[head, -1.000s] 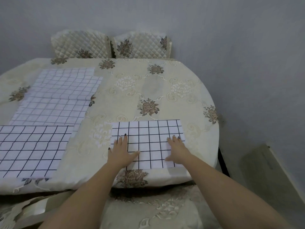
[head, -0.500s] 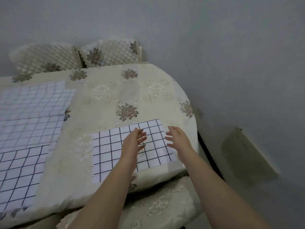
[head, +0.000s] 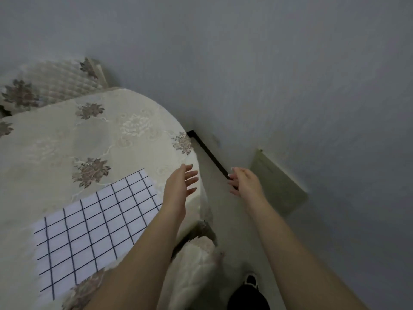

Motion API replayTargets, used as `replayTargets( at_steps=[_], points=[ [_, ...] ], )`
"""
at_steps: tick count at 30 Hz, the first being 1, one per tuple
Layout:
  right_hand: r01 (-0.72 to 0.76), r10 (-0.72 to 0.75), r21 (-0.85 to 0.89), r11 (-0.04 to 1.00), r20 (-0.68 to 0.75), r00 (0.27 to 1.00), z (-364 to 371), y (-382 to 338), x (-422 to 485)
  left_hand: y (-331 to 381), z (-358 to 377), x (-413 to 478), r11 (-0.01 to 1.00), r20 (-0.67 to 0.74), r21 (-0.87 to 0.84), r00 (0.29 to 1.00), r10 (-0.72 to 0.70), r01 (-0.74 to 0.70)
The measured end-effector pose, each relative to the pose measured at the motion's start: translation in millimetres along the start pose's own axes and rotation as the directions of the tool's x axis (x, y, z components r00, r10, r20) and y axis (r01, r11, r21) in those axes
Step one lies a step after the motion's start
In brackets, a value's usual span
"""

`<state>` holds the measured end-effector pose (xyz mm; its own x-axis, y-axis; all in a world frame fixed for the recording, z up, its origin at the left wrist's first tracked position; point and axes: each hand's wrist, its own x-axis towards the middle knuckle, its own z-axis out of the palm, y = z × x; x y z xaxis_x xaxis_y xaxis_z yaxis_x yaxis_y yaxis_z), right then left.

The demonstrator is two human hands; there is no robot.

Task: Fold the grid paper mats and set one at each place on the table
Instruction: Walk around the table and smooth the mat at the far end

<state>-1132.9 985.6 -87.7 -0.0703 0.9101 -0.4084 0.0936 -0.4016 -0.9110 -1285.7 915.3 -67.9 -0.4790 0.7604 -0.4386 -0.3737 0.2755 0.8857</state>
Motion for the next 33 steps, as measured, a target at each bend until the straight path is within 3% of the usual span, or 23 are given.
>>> replayTargets(
  at_steps=[10,16,24,33],
  points=[
    [0.022,-0.019,0.04,0.999,-0.058,0.998,-141.4,-41.1,99.6,-25.8,167.9,57.1,1.0,0.046,0.024,0.999,0.008,-0.009],
    [0.014,-0.013,0.023,1.0,-0.04,0.999,-188.2,-58.6,146.7,-26.4,224.2,87.3,0.999,0.007,0.023,1.0,0.031,-0.031],
    [0.001,-0.003,0.034,0.999,0.036,0.999,-170.8,-71.4,200.9,-20.7,221.1,134.2,1.0,-0.111,0.025,0.994,0.02,-0.017],
    [-0.018,0.022,-0.029,0.999,0.149,0.989,-100.0,-97.7,296.4,8.9,196.2,226.8,0.998,-0.233,-0.059,0.973,0.013,-0.028]
  ],
)
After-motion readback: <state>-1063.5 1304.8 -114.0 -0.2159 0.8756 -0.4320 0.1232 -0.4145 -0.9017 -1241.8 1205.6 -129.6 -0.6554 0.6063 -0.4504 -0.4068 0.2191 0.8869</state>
